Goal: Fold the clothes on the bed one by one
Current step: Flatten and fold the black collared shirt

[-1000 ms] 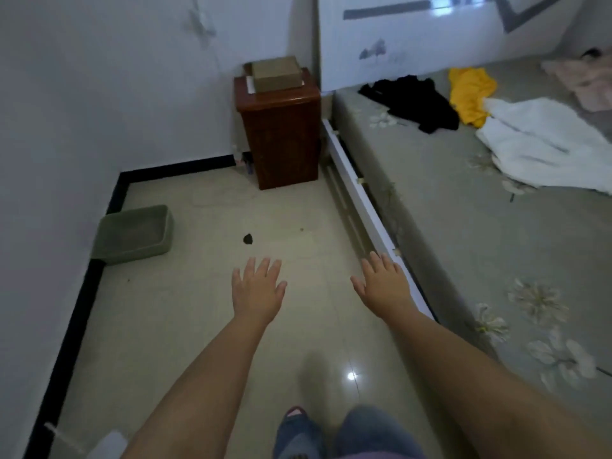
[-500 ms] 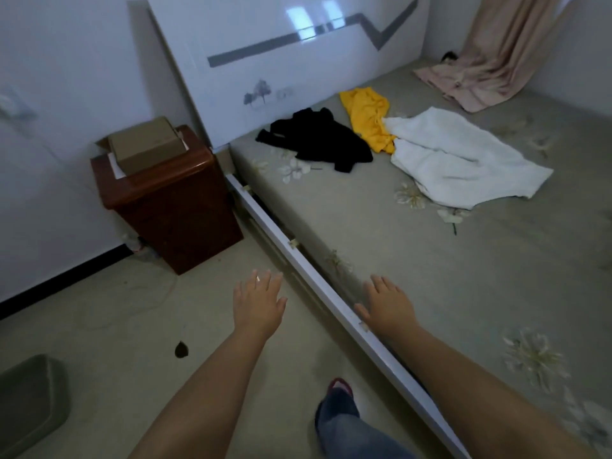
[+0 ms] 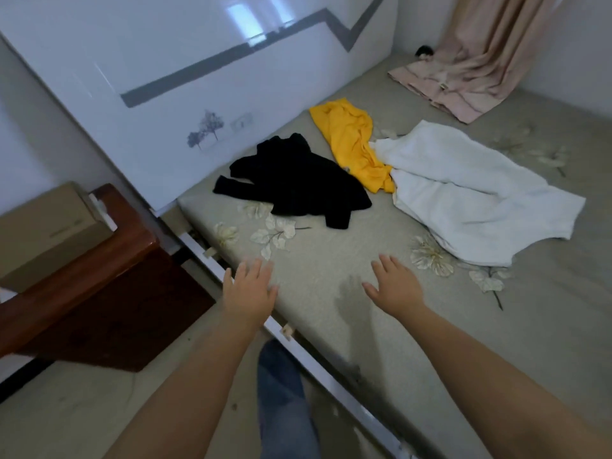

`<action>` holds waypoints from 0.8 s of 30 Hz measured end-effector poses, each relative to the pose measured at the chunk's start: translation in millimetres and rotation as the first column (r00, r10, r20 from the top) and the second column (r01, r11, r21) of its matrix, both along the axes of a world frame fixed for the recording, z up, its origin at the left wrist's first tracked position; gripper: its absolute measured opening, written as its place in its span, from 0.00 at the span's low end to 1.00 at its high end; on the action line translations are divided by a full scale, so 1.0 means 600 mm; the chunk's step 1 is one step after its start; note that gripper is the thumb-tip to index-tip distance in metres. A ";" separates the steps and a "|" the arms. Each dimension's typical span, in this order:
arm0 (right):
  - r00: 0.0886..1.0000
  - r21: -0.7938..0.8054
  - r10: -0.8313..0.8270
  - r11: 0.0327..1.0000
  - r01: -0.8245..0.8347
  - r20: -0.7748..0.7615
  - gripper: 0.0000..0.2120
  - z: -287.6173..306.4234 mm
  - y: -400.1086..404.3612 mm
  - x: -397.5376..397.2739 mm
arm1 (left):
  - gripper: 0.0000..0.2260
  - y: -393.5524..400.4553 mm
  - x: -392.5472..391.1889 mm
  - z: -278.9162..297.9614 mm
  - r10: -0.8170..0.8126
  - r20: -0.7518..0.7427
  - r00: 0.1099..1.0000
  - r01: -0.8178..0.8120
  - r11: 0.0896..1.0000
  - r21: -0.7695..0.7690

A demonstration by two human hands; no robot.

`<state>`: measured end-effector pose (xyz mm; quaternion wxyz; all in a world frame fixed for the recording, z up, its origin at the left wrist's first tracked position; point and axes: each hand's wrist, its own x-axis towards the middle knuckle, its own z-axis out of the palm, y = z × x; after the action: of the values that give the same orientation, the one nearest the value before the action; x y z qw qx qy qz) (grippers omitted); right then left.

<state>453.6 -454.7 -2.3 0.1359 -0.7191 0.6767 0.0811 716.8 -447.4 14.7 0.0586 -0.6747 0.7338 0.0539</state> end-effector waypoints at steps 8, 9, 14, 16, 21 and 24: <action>0.942 0.222 -0.337 0.919 0.326 0.009 0.26 -0.102 -0.241 0.090 | 0.23 -0.322 0.062 -0.121 -0.250 -0.034 0.968 0.252 0.942 0.222; 0.930 0.238 -0.368 0.904 0.354 0.016 0.27 -0.116 -0.270 0.100 | 0.23 -0.355 0.066 -0.142 -0.266 -0.039 0.963 0.267 0.933 0.243; 0.858 0.243 -0.507 0.845 0.477 0.080 0.29 -0.199 -0.393 0.124 | 0.23 -0.453 0.078 -0.265 -0.251 -0.142 0.958 0.286 0.887 0.362; 0.873 0.198 -0.483 0.863 0.464 0.059 0.30 -0.242 -0.439 0.131 | 0.24 -0.490 0.078 -0.319 -0.273 -0.165 0.948 0.315 0.882 0.351; 0.829 0.128 -0.557 0.827 0.547 0.050 0.28 -0.324 -0.496 0.136 | 0.24 -0.517 0.069 -0.404 -0.389 -0.233 0.891 0.423 0.899 0.116; 0.839 -0.016 -0.539 0.840 0.542 0.076 0.22 -0.334 -0.502 0.128 | 0.23 -0.518 0.072 -0.415 -0.415 -0.238 0.878 0.434 0.901 0.029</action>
<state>530.6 -756.2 -202.7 0.1630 -0.5037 0.8483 0.0022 760.2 -758.2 -234.2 0.0127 -0.4839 0.8628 0.1458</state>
